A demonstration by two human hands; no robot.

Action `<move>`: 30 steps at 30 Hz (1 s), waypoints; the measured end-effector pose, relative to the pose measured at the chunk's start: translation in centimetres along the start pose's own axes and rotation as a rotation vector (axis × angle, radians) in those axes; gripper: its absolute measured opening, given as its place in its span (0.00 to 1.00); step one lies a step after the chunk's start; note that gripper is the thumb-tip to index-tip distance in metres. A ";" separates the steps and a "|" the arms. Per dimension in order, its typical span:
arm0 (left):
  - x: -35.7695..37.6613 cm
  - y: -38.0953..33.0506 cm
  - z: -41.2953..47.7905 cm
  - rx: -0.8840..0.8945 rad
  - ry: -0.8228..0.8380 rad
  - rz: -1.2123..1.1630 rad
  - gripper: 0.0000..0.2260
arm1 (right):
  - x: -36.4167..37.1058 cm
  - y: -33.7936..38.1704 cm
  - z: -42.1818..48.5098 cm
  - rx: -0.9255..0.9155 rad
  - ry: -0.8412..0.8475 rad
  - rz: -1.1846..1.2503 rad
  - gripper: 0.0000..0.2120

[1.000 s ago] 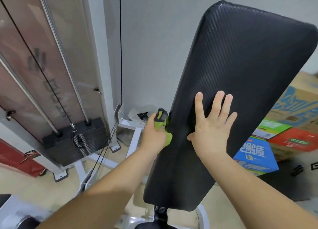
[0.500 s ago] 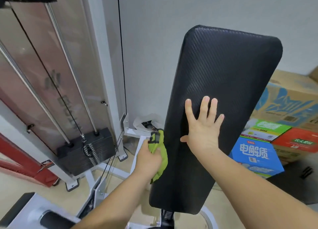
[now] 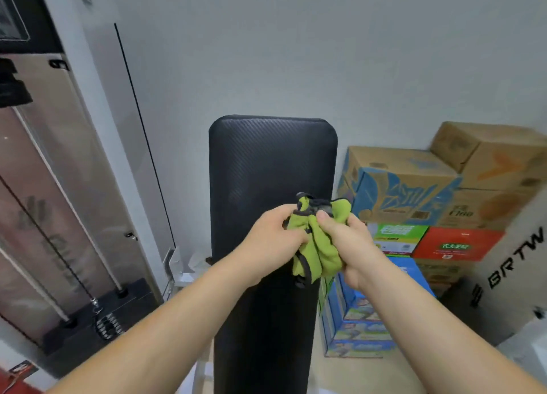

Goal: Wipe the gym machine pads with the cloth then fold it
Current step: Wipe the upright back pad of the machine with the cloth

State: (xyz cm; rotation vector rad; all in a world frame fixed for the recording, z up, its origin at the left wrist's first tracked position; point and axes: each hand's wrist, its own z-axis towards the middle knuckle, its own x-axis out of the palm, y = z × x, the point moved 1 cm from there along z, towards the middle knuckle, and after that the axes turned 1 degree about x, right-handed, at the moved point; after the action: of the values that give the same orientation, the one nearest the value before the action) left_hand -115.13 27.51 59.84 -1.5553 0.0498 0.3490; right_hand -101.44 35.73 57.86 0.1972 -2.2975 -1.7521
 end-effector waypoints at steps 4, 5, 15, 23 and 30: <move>-0.6 -1.4 5.0 0.280 -0.214 0.982 0.30 | -3.2 4.9 4.5 -0.286 -0.335 0.026 0.10; -0.7 -1.7 6.4 0.319 -0.245 1.211 0.35 | -3.5 6.3 5.7 -0.361 -0.377 0.003 0.10; 0.4 1.4 11.4 0.260 -0.272 1.641 0.55 | -0.1 2.2 12.8 -0.455 -0.216 -0.273 0.26; 0.8 1.9 11.4 0.245 -0.292 1.650 0.55 | -3.1 -8.2 9.3 -0.009 -0.148 -0.290 0.28; 0.8 2.1 11.6 0.248 -0.313 1.658 0.56 | -0.5 4.8 13.3 -0.458 -0.185 -0.255 0.18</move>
State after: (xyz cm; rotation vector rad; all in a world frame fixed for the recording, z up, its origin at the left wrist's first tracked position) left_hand -117.05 39.00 57.95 -0.8622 1.1161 1.7720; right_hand -104.42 49.52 59.11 0.2588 -1.9792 -2.4636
